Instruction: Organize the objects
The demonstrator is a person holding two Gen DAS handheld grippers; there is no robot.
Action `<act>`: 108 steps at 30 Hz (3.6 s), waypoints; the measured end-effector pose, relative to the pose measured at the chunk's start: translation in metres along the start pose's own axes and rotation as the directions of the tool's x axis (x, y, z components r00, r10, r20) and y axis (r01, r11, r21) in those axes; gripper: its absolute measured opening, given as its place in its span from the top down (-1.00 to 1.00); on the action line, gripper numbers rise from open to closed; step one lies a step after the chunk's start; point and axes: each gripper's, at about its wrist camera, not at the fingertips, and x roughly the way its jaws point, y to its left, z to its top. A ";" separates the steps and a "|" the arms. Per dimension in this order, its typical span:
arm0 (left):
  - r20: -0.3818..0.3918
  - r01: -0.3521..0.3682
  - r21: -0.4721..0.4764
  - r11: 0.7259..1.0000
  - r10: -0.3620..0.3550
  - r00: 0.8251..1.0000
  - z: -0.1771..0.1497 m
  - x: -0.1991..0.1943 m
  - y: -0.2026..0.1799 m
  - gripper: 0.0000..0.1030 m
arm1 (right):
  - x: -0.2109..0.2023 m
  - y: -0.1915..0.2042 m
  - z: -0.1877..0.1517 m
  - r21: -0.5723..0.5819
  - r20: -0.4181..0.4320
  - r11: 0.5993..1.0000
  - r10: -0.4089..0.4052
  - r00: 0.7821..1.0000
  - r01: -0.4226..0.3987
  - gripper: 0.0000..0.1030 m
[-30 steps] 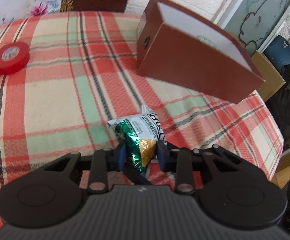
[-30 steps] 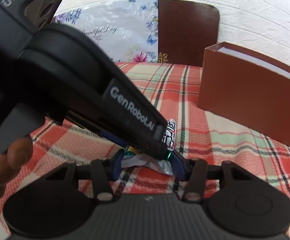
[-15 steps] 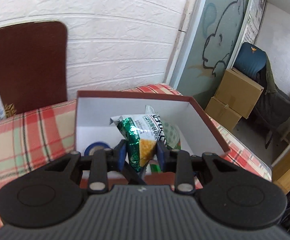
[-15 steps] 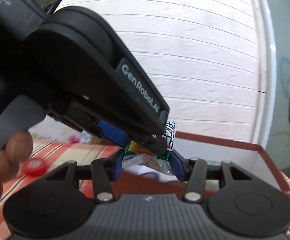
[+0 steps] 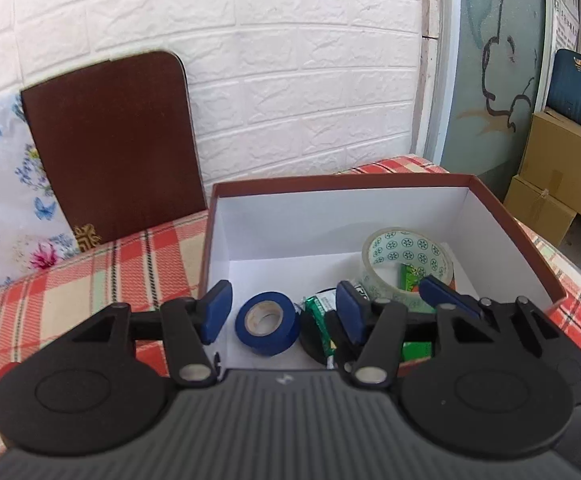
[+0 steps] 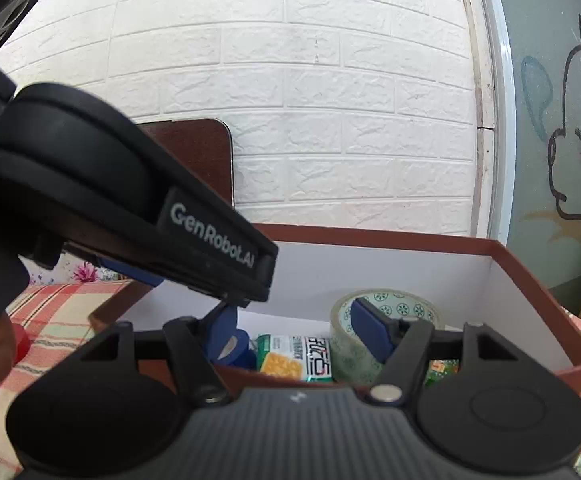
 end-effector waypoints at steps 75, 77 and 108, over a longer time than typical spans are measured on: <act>-0.273 -0.315 -0.230 0.921 0.250 0.929 -0.174 -0.060 0.166 -0.49 | -0.023 0.147 -0.076 -0.070 -0.391 0.970 0.186 0.901 -0.231 -0.77; -0.268 -0.310 -0.246 0.918 0.243 0.932 -0.175 -0.063 0.171 -0.49 | -0.024 0.143 -0.076 -0.053 -0.386 0.969 0.201 0.900 -0.239 -0.77; -0.260 -0.231 -0.449 0.863 0.122 0.958 -0.153 -0.028 0.259 0.29 | -0.029 0.136 -0.080 0.000 -0.351 0.953 0.283 0.893 -0.302 -0.88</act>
